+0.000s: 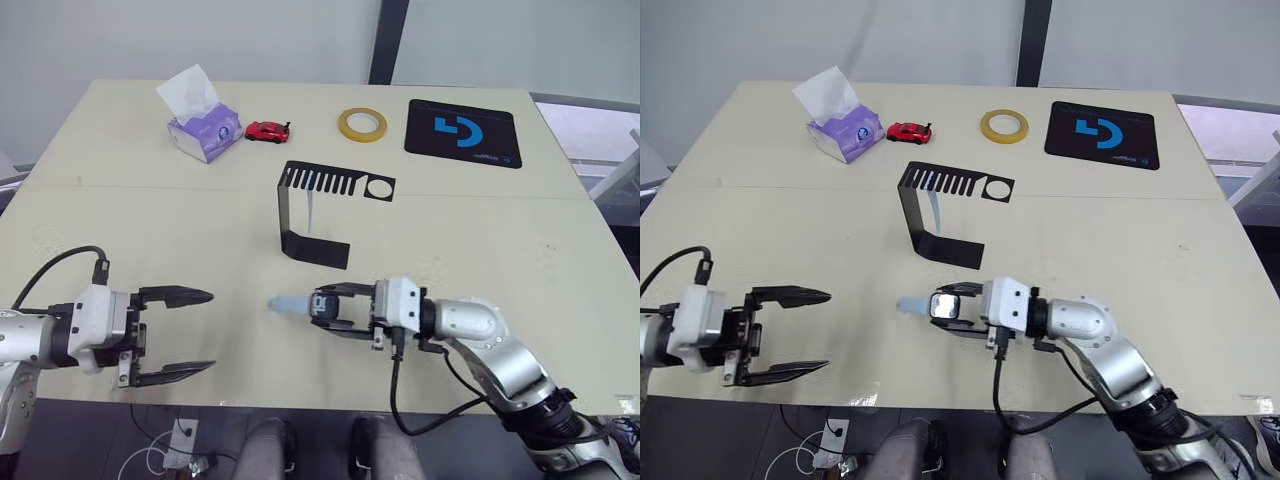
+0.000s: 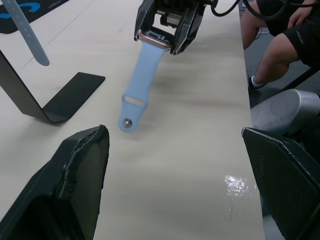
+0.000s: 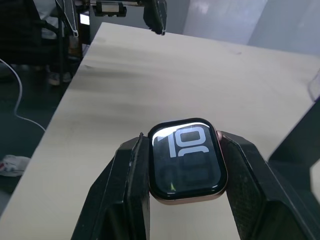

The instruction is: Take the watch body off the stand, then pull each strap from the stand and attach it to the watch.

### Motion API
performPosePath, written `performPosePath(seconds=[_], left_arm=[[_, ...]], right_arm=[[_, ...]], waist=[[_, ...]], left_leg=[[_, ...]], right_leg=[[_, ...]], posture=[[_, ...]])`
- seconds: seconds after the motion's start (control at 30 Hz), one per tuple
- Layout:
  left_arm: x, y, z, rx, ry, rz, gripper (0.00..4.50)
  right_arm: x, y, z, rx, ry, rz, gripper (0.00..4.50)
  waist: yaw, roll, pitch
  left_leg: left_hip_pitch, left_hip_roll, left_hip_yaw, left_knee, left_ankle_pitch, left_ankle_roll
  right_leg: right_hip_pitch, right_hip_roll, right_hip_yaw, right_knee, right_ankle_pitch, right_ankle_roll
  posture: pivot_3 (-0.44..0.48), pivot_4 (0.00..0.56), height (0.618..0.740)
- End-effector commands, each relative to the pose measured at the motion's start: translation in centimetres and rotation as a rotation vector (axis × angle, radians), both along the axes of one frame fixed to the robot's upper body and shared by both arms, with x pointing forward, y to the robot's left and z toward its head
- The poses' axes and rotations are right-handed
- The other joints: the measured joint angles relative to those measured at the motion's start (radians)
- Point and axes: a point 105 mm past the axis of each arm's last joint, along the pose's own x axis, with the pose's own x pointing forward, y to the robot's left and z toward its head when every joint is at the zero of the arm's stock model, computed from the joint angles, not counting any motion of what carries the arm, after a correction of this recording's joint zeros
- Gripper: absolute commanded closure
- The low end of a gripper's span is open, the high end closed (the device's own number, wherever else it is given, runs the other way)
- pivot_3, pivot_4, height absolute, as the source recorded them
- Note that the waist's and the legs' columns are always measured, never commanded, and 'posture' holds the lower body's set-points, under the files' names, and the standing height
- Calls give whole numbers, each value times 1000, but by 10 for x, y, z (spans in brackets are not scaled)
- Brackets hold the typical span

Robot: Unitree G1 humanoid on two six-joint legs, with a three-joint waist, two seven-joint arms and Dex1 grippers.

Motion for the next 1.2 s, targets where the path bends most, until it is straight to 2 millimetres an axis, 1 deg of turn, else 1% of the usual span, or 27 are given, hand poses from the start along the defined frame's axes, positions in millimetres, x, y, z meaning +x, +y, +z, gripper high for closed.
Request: performPosePath(seconds=[0.03,0.1,0.2,0.43,0.5,0.53,0.6,0.63,0.7,0.73,0.83,0.93,1.0,1.1,1.13,1.17,1.2], left_arm=[[-4,0,9,-2,-28,-11,0],[-6,-3,9,-11,-23,-19,0],[-10,-8,6,-23,-11,-28,0],[-10,-13,1,-40,-8,-23,0],[-8,-14,0,-37,-17,-17,0],[-7,-13,-2,-27,-17,-11,0],[-7,-10,-7,4,-18,-9,0],[-6,-8,-9,7,-14,0,0],[-6,-4,-10,5,-14,18,0],[-6,-1,-10,6,-14,30,0],[-5,12,-11,6,-17,87,0],[-2,31,-13,-2,-27,184,0],[0,45,-15,-10,-42,262,0],[1,68,-20,-34,-44,392,0],[1,77,-21,-58,-47,450,0],[1,89,-22,-95,-55,533,0],[1,98,-22,-121,-61,586,0]], right_arm=[[8,2,-18,-92,66,-34,2849],[6,-2,-34,-165,87,-18,2849],[2,-9,-51,-230,131,2,2849],[6,-20,-65,-277,190,-28,2849],[7,-21,-65,-278,192,-39,1807],[5,-20,-62,-266,190,-20,1450],[7,-20,-56,-239,175,-25,408],[7,-21,-52,-231,161,-23,31],[10,-28,-43,-216,123,-38,31],[11,-34,-37,-205,99,-50,31],[13,-60,-19,-163,73,-110,31],[3,-92,-2,-77,18,-111,31],[-2,-114,-1,-73,-9,-150,31],[2,-145,6,-20,-42,-298,31],[3,-159,3,-25,-41,-356,31],[4,-178,0,-32,-54,-440,31],[3,-191,-2,-41,-63,-492,31]], waist=[[1,0,0],[5,-1,0],[4,-1,0],[1,-1,0],[2,-1,0],[2,-1,0],[2,-1,-1],[2,-1,-1],[3,-1,-1],[3,-1,-1],[6,-1,-1],[9,-2,-1],[8,-2,-1],[6,-2,-1],[4,-3,-1],[5,-3,-2],[6,-3,-2]], left_leg=[[0,0,0,0,0,0],[0,0,0,0,0,0],[0,-1,1,0,0,0],[1,0,2,0,0,0],[1,0,2,0,0,0],[1,0,2,0,0,0],[1,0,2,0,0,0],[1,0,2,0,0,0],[1,0,3,0,0,0],[1,0,3,0,0,0],[1,0,3,0,0,1],[1,0,3,0,-1,1],[1,0,3,0,-1,1],[2,0,4,0,-1,2],[2,0,5,0,-1,2],[3,0,5,0,-1,2],[3,0,6,0,-1,2]], right_leg=[[0,0,1,0,0,0],[0,0,3,0,0,0],[0,0,4,0,0,0],[-1,1,5,1,0,0],[-1,1,5,0,0,0],[-1,1,5,0,0,0],[-1,1,5,0,0,0],[-1,1,5,1,0,0],[-1,1,6,1,0,0],[-1,1,6,1,0,0],[-1,1,6,0,0,0],[-1,0,6,0,0,0],[0,1,6,-1,0,0],[0,1,6,0,0,0],[0,1,6,1,0,0],[0,1,6,1,0,0],[0,1,6,1,0,0]], posture=[[0,150,740],[0,150,740],[0,150,740],[0,150,740],[0,150,740],[0,150,740],[0,150,740],[0,150,740],[0,150,740],[0,150,740],[0,150,740],[0,150,740],[0,150,740],[0,150,740],[0,150,740],[0,150,740],[0,150,740]])
